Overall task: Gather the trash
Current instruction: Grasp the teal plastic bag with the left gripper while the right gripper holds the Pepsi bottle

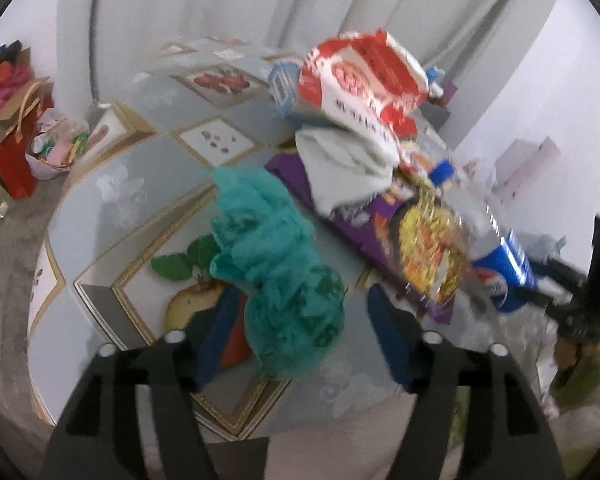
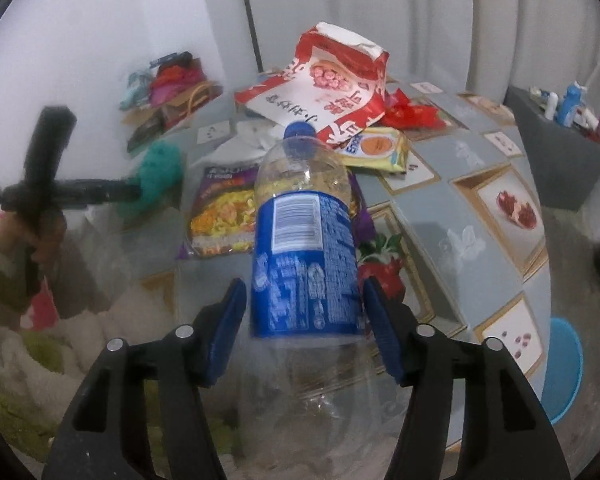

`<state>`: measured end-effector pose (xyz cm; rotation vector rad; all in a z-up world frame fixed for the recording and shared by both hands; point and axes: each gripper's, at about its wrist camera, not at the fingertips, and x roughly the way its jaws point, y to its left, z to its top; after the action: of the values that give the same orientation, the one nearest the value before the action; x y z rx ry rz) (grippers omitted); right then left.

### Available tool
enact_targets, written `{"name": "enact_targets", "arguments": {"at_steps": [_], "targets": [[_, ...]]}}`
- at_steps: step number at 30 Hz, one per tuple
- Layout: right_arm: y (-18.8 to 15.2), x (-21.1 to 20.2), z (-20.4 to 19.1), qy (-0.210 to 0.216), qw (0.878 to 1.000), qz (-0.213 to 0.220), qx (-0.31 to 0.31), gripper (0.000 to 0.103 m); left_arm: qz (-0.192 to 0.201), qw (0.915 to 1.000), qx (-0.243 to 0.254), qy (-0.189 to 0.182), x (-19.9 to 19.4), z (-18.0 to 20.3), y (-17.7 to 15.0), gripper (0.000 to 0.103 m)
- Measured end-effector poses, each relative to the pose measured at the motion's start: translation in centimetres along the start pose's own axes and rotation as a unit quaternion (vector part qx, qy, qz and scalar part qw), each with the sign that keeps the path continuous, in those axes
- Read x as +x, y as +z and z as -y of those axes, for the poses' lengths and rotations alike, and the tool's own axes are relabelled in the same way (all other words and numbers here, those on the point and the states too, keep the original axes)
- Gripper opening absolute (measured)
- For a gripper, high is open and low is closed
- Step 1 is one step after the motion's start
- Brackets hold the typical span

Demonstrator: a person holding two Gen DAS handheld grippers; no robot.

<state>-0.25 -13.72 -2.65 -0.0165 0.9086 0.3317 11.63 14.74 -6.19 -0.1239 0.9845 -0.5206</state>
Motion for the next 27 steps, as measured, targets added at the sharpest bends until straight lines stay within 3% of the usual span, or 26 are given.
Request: {"name": "enact_targets", "arguments": {"at_steps": [3,8,16,27], "targets": [[0.5,0.2,-0.2,0.002,1.0,0.002,0.001,0.07,-0.003,0.9999,-0.01,0.004,0.4,0.4,0.4,0.071],[1.0,0.9,-0.1,0.0,1.0,-0.005,0.019,0.072,-0.022,0.9979,0.012,0.06,2.2,1.3,0.7,0.07],[1.2,2.9,-1.4,0.004,1.0,-0.028,0.009,0.072,-0.033,0.9898,0.052,0.129,4.0,2.1,0.6,0.047],[1.2,3.2,-1.1,0.005,0.999,-0.044,0.022,0.064,-0.042,0.9844,0.076,0.153,4.5,2.7,0.7,0.044]]}}
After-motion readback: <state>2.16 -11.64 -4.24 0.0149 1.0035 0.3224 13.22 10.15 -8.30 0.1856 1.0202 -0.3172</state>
